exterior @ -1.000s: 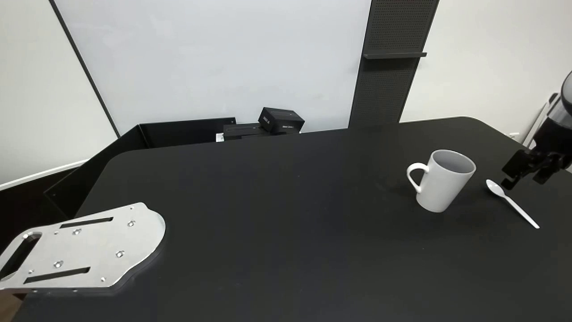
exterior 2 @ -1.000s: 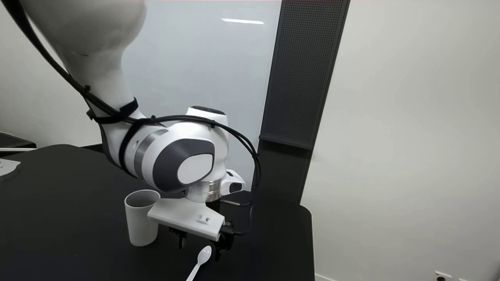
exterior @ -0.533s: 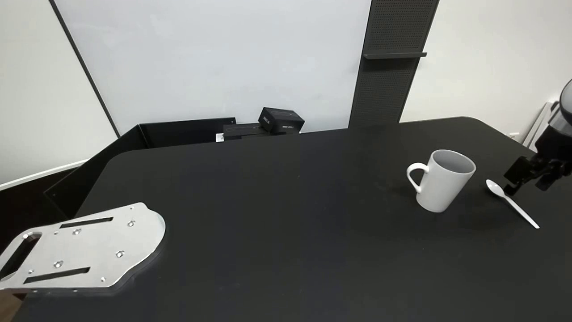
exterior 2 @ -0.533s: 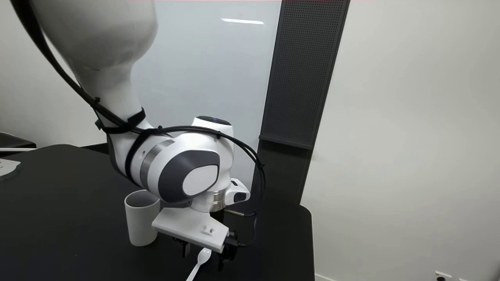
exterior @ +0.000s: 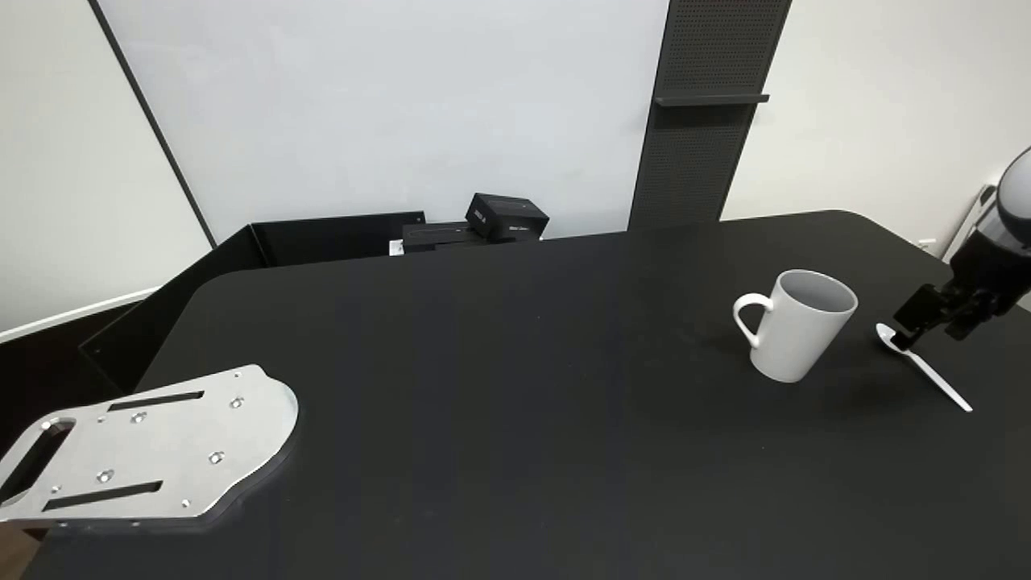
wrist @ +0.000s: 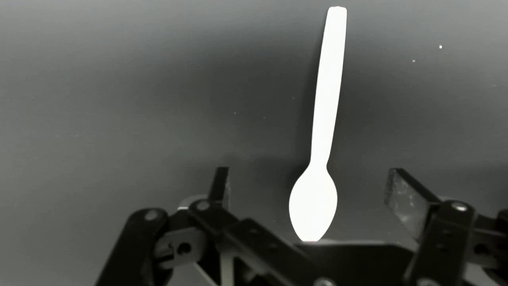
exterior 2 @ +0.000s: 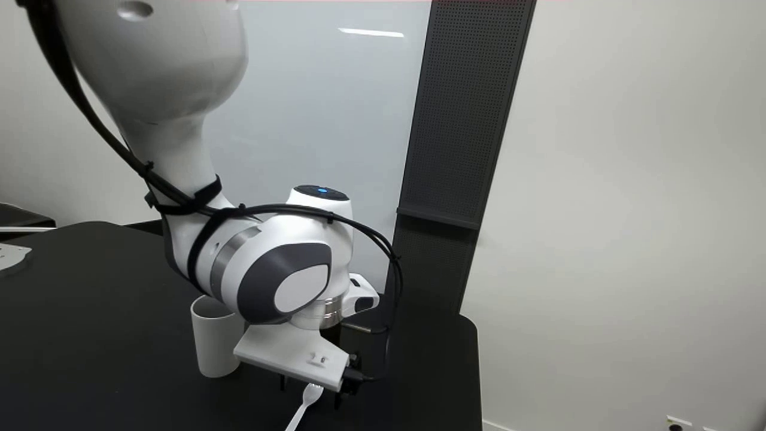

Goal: Place the white spoon in the white mug

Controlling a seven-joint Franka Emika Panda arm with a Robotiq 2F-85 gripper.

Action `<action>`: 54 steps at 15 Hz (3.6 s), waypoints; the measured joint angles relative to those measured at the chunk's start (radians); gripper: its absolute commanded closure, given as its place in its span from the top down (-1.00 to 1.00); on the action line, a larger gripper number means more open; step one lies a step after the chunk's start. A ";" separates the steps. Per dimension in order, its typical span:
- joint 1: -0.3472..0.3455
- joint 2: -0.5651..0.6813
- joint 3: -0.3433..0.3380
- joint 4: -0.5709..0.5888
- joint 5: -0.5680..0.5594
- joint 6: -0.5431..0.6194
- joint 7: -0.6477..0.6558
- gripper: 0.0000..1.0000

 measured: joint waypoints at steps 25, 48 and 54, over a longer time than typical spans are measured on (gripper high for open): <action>-0.033 0.055 0.043 0.008 -0.003 0.058 -0.020 -0.47; 0.203 -0.096 -0.187 0.029 -0.036 0.004 0.441 -0.88; 0.304 -0.174 -0.196 -0.006 -0.017 0.197 0.610 -0.88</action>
